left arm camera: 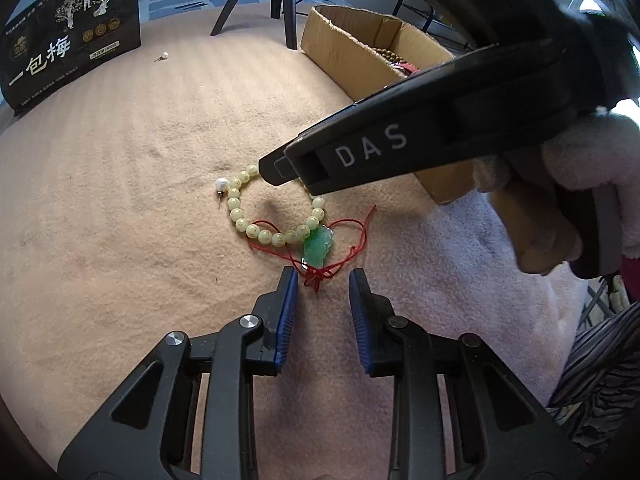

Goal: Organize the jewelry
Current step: 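Close the left tool on the red string while the right tool grasps the beads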

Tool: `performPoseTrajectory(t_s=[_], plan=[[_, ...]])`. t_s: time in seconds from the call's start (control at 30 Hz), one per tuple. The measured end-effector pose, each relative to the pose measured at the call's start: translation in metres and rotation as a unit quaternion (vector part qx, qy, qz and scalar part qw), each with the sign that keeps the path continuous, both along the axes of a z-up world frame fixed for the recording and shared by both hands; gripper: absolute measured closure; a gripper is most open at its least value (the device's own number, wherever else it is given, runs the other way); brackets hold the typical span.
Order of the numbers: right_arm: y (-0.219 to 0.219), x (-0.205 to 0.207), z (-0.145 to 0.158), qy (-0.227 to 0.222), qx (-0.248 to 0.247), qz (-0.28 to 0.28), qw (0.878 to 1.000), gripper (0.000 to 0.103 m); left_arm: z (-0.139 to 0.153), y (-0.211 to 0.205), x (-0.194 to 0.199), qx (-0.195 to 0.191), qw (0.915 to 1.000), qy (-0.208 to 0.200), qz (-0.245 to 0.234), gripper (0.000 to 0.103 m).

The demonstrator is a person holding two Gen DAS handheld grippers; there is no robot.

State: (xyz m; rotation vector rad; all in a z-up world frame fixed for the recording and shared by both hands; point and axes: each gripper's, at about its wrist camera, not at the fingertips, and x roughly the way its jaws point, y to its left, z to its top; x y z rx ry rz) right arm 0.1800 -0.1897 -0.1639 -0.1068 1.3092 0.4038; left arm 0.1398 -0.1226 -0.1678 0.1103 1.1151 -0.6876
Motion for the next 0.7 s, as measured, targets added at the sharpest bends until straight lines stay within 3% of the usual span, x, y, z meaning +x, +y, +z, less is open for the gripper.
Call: performPoseTrajectory(t_s=[0.2,0.37,0.47,0.63,0.7], plan=[[-0.001,0.000,-0.001,0.001,0.002,0.000,1.000,0.073,-0.006,-0.005,0.003,0.007,0.9999,-0.005,0.006,0.078],[0.000,0.001,-0.006,0.002,-0.004,0.003,1.000,0.073,-0.007,-0.001,0.001,0.016,0.9997,-0.011,0.013,0.092],[0.004,0.000,-0.008,0.001,-0.008,0.003,1.000,0.074,-0.007,0.001,0.001,0.013,0.9998,-0.012,0.012,0.093],[0.009,-0.004,-0.014,-0.001,-0.015,0.004,1.000,0.083,-0.007,0.002,-0.003,0.015,0.9998,-0.015,0.008,0.093],[0.009,-0.006,-0.016,0.000,-0.010,0.001,1.000,0.093,-0.007,0.005,-0.004,0.013,0.9998,-0.012,0.009,0.093]])
